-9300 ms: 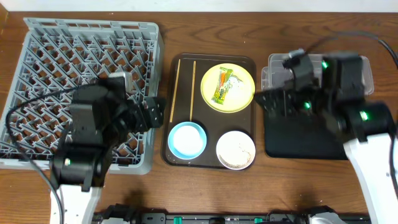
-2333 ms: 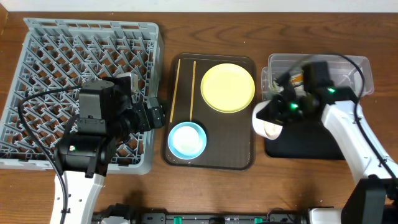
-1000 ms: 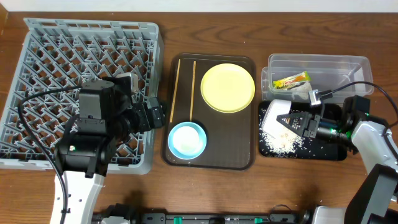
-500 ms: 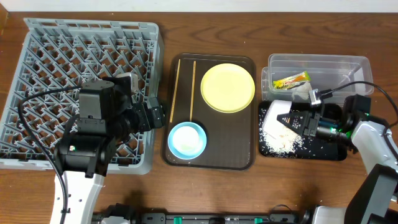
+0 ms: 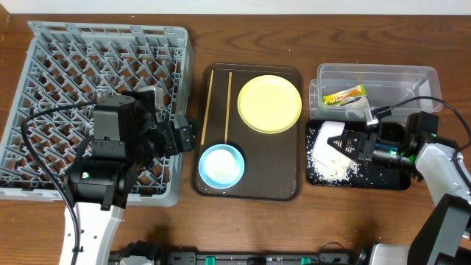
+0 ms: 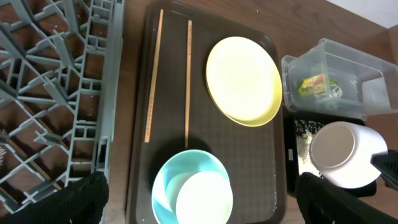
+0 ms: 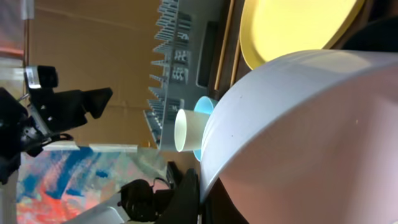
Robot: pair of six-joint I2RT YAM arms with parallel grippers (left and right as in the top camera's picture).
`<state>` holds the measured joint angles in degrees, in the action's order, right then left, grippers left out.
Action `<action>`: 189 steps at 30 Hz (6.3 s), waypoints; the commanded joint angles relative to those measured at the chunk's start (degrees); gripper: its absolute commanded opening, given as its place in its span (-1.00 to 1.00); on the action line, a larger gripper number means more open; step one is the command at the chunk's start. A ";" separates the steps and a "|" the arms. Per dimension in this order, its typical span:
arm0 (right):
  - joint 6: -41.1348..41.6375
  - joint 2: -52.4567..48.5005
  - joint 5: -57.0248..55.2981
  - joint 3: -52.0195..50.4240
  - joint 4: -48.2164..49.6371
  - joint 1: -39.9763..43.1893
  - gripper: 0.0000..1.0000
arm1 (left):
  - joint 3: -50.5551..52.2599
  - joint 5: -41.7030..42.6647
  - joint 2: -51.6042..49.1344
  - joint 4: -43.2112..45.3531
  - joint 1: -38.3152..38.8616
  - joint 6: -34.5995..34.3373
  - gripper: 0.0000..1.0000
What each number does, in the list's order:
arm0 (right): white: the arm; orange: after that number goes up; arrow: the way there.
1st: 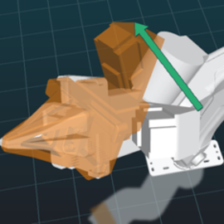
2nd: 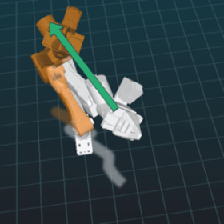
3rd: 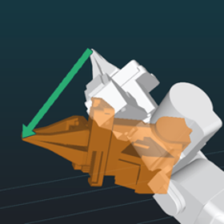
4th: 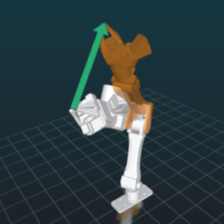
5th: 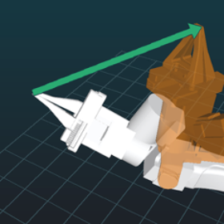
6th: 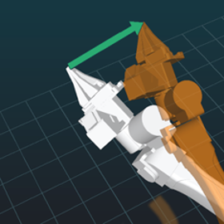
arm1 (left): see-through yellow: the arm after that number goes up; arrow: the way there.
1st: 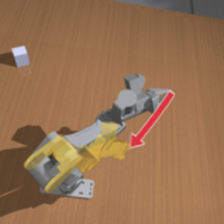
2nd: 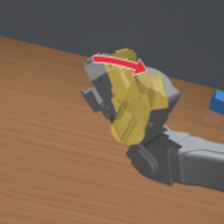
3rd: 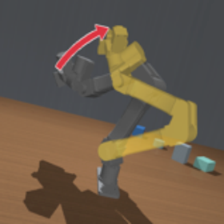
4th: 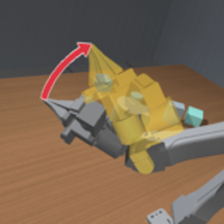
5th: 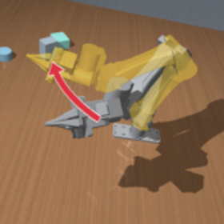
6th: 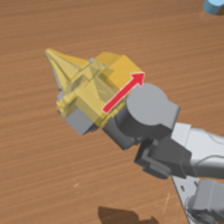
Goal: Sort waste into correct bins and load items into the dishwasher
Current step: 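Tip the white bowl over the black tray to dump the rice, then set the white bowl back down on the brown tray, then grasp the white cup with the right gripper and lift it, then hand the white cup from the right gripper to the left gripper, then place the white cup into the dish rack with the left gripper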
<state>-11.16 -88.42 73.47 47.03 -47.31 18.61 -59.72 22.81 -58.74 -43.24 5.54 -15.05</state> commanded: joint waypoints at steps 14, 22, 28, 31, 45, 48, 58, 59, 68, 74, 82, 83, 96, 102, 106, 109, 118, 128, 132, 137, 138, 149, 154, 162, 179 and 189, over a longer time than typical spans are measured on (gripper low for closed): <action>17.09 6.91 -45.90 21.99 -6.03 -29.16 -0.97 | -0.76 0.72 0.00 -0.02 0.28 -0.11 0.93; 29.11 3.41 -62.88 20.79 -5.22 -52.70 -0.97 | -0.76 0.72 0.00 0.00 0.28 -0.09 0.93; 40.83 -2.29 -75.03 20.35 -6.49 -61.55 -0.97 | -0.76 0.74 0.00 -0.02 0.28 -0.11 0.93; 43.87 -5.25 -76.87 20.35 -6.45 -63.08 -0.98 | -0.76 0.72 0.00 -0.02 0.28 -0.11 0.93; 40.35 -0.44 -74.38 22.10 -3.80 -57.00 0.20 | -0.76 0.76 0.02 0.33 0.28 -0.13 0.93; 37.53 3.76 -69.51 23.23 -3.69 -51.52 0.21 | -0.76 0.74 0.00 0.20 0.28 -0.11 0.93; 23.93 8.76 -47.52 23.67 -4.13 -41.86 0.16 | -0.76 4.63 -0.37 -1.70 1.68 0.04 0.91; 23.69 8.76 -47.52 23.67 -4.11 -41.90 0.17 | -0.76 4.57 -0.57 -2.73 2.36 0.70 0.90; 23.96 7.41 -42.66 23.61 -2.78 -46.10 -0.15 | -0.79 -13.22 -1.42 -10.16 4.81 -5.90 0.89; 26.67 2.03 -53.51 23.47 -0.61 -56.33 0.01 | -0.94 -18.38 0.39 -10.23 2.14 -16.13 0.89; 28.81 -8.00 -59.80 23.47 7.21 -62.69 0.08 | -0.96 -18.36 3.15 -14.51 1.22 -12.17 0.90; 28.94 -9.29 -59.89 23.47 7.45 -62.93 0.06 | -0.96 -18.36 3.50 -15.39 1.22 -11.72 0.89; 29.92 -10.82 -59.49 24.26 7.89 -60.52 -0.98 | -0.96 -0.28 6.05 -8.15 1.20 -8.74 0.90; 24.41 1.57 -50.56 24.35 6.16 -51.67 -0.98 | -0.94 19.87 5.16 2.36 -0.28 -8.79 0.89; 16.65 10.36 -32.44 24.35 5.53 -40.81 -0.98 | -0.94 34.23 4.37 9.07 -2.45 -9.77 0.89; 12.20 14.12 -17.38 24.35 6.10 -35.06 -0.98 | -0.94 42.66 3.48 14.82 -2.84 -11.21 0.89; 10.60 15.43 1.95 24.33 12.74 -34.10 -0.98 | -0.92 61.40 0.31 24.30 -2.43 -10.82 0.86; 11.52 15.26 4.04 24.33 19.23 -36.65 -0.98 | -0.87 65.46 -0.42 26.80 2.99 -9.20 0.73; 11.78 14.88 1.14 24.33 19.32 -38.12 -0.98 | -0.87 65.42 -0.42 29.92 5.25 -9.20 0.72; 11.98 14.80 0.90 24.33 19.39 -38.29 -0.98 | -0.87 65.02 -0.42 30.45 7.02 -9.20 0.63; 12.00 14.80 0.87 24.33 19.52 -38.29 -0.97 | -0.87 65.02 -0.42 30.49 7.30 -9.20 0.62; 12.63 14.80 0.02 24.33 19.96 -38.77 -0.97 | -0.87 61.77 -1.64 30.49 9.81 -9.20 0.42; 12.83 14.80 0.04 24.33 19.96 -38.80 -0.90 | -0.87 59.84 -2.38 30.51 9.81 -9.20 0.17; 13.09 14.93 0.02 24.33 20.09 -35.50 -0.17 | -0.81 51.95 -2.62 28.48 8.98 -9.11 0.03; 20.57 15.69 -35.12 24.33 -4.87 -20.70 -0.06 | -1.07 -4.55 -2.12 -0.09 -5.90 -8.55 -0.09; 20.55 15.32 -46.71 24.30 -7.91 -28.35 0.12 | -1.38 -24.26 -2.12 -9.35 -5.90 -8.55 -0.09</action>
<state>9.02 -73.23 31.11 70.78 -55.75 -7.60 -59.77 7.94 -61.39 -51.68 -0.12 -24.03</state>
